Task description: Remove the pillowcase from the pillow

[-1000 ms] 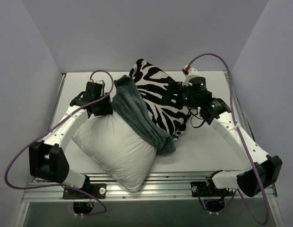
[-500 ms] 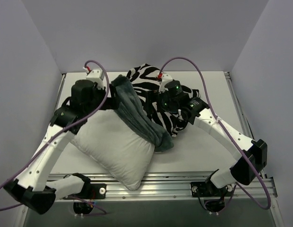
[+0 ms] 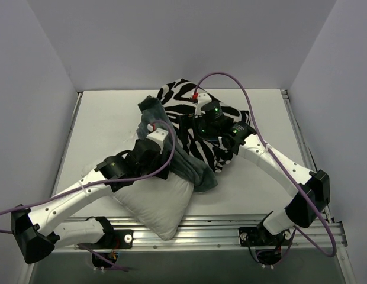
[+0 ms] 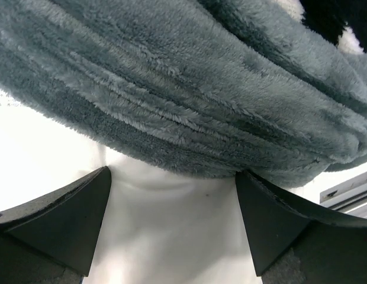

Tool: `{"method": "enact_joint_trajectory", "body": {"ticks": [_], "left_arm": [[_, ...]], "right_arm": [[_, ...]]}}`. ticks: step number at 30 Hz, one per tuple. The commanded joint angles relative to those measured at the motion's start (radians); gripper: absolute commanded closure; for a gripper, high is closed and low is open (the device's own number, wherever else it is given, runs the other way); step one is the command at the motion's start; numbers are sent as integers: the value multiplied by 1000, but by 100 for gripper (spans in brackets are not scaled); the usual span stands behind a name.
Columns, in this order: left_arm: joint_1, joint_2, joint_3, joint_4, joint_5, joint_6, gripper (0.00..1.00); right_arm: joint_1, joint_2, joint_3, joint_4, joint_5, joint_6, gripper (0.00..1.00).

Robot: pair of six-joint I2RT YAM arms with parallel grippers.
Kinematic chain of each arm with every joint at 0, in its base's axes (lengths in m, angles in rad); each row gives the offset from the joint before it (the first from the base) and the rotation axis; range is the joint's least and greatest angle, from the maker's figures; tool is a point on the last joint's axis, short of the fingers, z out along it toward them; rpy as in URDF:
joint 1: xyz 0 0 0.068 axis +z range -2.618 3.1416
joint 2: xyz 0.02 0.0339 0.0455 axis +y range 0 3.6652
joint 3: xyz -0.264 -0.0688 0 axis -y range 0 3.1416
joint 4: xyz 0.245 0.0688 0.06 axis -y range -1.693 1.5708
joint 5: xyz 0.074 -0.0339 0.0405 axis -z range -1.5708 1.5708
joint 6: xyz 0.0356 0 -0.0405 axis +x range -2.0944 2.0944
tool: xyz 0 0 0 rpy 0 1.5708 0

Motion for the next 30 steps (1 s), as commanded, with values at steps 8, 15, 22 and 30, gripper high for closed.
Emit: {"method": "enact_joint_trajectory", "body": {"ticks": [8, 15, 22, 30], "left_arm": [[-42, -87, -137, -13, -12, -228, 6], [-39, -186, -36, -131, -24, -110, 6], [-41, -180, -32, -167, 46, -68, 6], [-38, -96, -198, -18, 94, -181, 6]], "right_arm": [[6, 3, 96, -40, 25, -54, 9], [8, 25, 112, -45, 10, -60, 9], [14, 20, 127, -49, -6, -68, 9], [51, 46, 159, -68, -32, -92, 9]]}}
